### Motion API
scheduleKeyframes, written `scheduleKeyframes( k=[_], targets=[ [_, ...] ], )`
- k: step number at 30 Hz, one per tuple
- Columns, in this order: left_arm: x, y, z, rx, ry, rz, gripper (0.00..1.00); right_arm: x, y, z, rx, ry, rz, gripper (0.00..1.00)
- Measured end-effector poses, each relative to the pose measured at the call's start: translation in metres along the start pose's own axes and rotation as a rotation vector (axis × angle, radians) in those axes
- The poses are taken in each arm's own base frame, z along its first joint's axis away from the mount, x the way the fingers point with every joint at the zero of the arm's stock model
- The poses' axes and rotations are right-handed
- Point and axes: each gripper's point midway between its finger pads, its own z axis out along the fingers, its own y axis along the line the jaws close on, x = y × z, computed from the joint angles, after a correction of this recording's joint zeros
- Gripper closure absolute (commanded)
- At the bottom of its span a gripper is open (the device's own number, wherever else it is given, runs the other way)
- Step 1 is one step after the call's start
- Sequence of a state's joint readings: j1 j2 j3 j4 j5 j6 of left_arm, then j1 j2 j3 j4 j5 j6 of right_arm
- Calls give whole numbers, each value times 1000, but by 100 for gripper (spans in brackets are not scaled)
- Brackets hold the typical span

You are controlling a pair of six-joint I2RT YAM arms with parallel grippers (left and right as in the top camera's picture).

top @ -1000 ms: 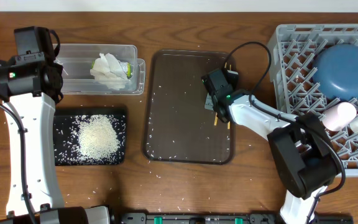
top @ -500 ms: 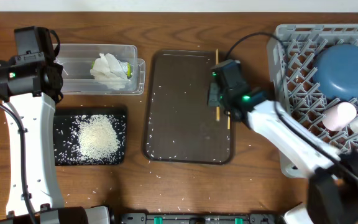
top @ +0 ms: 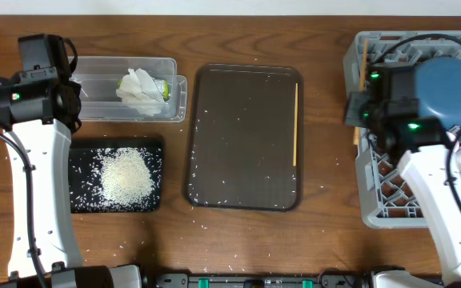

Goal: Sort waste into correct bins and load items into the dishwasher rack

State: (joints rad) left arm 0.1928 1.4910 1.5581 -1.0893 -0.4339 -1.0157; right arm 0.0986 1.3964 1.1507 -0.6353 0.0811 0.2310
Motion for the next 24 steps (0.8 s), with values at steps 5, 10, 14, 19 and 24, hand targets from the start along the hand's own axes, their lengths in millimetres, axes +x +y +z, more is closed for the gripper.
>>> scheduleKeyframes(
  k=[5,10,14,19,24],
  targets=[
    [0,0,0,0,0,0,12,-2,-23,3,11,13,-62,99],
    [0,0,0,0,0,0,12,-4,-42,18,42,24,-64,99],
    [0,0,0,0,0,0,12,3,-55,36,66,64,-53,99],
    [0,0,0,0,0,0,12,10,-58,48,70,98,-60,91],
    [0,0,0,0,0,0,12,9,-61,49,86,97,-59,33]
  ],
)
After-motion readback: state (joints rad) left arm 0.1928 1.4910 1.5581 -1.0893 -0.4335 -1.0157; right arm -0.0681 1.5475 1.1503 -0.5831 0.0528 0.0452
